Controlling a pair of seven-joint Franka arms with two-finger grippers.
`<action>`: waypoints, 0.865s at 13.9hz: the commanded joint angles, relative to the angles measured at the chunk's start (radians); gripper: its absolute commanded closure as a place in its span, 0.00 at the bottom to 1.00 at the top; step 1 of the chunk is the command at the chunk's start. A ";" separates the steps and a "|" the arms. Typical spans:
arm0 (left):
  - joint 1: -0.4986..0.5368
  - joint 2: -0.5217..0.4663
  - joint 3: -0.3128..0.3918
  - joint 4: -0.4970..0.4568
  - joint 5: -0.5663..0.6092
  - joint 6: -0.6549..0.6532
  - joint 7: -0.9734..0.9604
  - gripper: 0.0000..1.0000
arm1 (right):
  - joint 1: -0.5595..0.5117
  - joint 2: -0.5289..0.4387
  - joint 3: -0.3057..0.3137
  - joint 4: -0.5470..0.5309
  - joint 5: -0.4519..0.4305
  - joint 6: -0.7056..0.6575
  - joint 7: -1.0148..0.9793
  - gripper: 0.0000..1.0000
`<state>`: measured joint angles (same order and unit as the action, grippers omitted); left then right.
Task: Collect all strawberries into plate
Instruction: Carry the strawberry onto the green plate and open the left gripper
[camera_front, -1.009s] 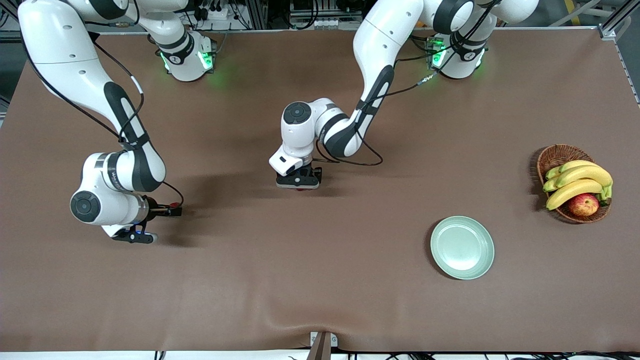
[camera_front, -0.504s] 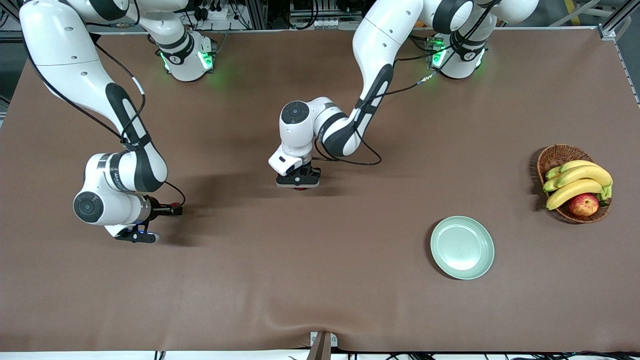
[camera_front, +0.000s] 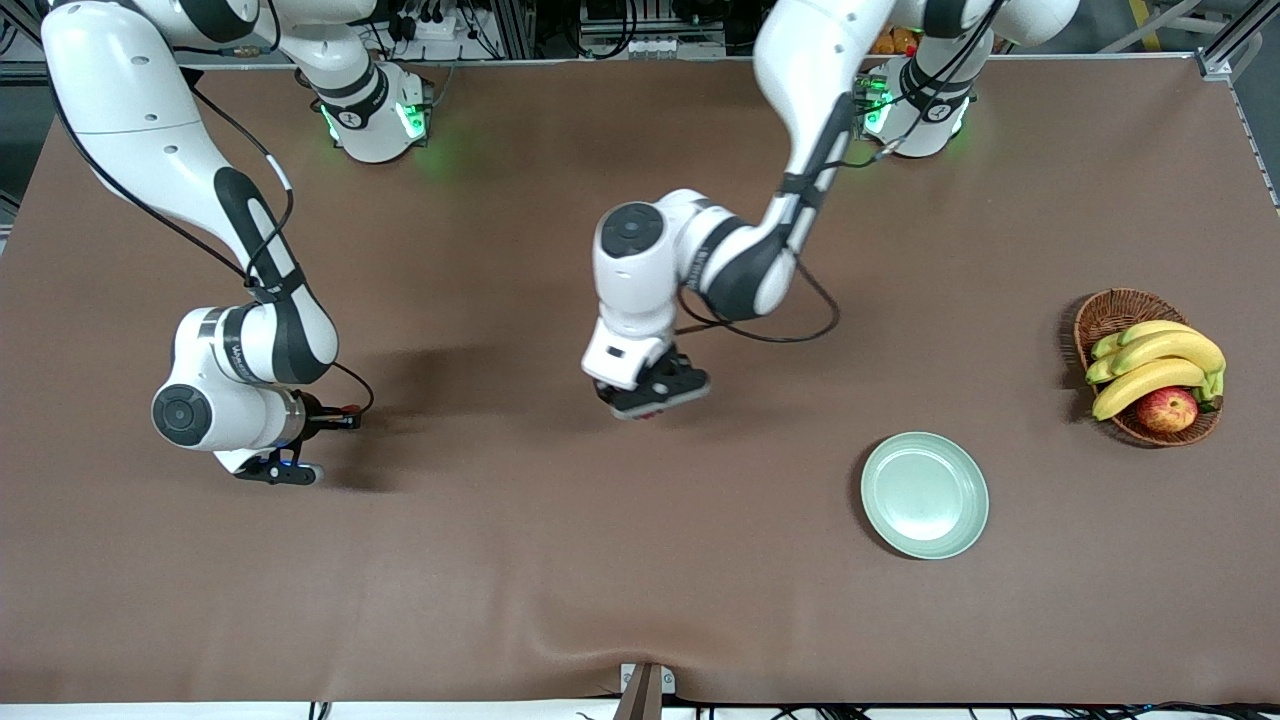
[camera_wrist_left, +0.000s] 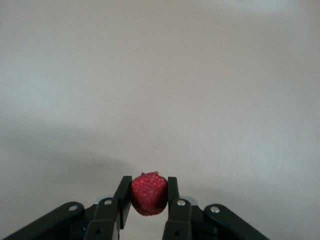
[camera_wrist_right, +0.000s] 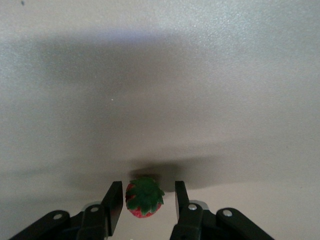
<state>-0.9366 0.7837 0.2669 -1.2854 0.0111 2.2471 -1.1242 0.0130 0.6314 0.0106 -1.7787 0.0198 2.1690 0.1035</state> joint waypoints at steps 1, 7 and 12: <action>0.064 -0.069 -0.006 -0.028 0.010 -0.064 -0.022 1.00 | -0.002 -0.015 0.008 -0.016 -0.017 -0.008 -0.007 0.71; 0.267 -0.087 -0.006 -0.034 0.010 -0.142 -0.016 1.00 | -0.002 -0.024 0.009 0.001 -0.014 -0.015 -0.005 0.88; 0.435 -0.086 -0.006 -0.090 0.012 -0.165 -0.006 1.00 | 0.031 -0.041 0.055 0.131 0.003 -0.053 0.004 1.00</action>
<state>-0.5399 0.7201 0.2698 -1.3378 0.0111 2.0956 -1.1224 0.0208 0.6121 0.0436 -1.7010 0.0206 2.1583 0.1035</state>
